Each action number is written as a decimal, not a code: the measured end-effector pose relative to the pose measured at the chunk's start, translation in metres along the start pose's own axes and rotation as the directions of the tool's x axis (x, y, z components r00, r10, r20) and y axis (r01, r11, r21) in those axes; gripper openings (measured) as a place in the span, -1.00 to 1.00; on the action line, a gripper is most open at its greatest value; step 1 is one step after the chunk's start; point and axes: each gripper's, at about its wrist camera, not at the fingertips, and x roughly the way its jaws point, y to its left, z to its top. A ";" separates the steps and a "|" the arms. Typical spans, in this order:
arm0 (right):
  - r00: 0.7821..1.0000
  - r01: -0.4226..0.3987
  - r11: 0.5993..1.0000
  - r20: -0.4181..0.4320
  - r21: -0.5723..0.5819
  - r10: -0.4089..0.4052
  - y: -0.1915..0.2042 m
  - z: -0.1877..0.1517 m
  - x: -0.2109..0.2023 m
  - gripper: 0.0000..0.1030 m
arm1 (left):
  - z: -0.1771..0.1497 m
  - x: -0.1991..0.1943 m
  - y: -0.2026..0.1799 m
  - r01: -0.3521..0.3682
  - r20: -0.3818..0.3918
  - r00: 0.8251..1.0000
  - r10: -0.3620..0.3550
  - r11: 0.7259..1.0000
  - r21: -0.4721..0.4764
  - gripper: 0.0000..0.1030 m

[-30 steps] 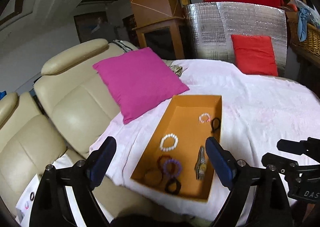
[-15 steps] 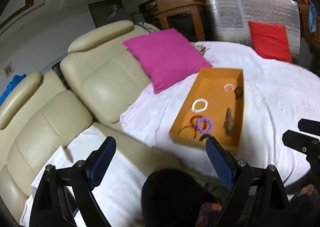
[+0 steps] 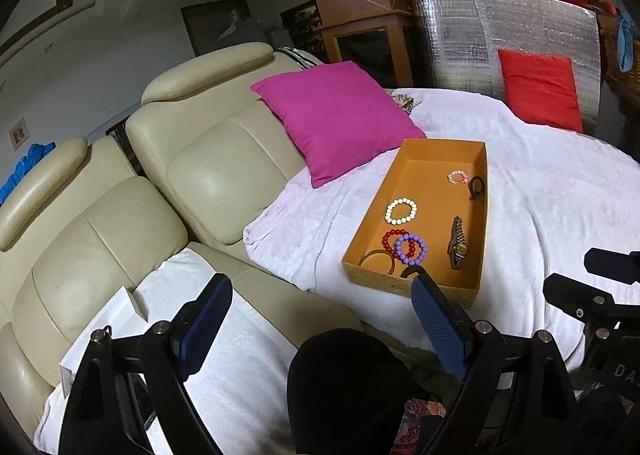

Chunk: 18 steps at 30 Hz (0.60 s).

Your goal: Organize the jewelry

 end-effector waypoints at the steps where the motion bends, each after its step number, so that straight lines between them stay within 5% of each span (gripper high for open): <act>1: 1.000 0.003 1.000 0.002 0.002 -0.003 0.000 0.000 0.000 0.18 | 0.000 0.000 0.000 -0.001 0.000 1.000 0.001 1.000 -0.001 0.77; 18: 0.999 0.026 1.000 0.020 0.014 -0.026 -0.001 0.003 -0.003 0.18 | -0.001 -0.001 0.003 0.020 0.001 1.000 -0.020 1.000 -0.008 0.77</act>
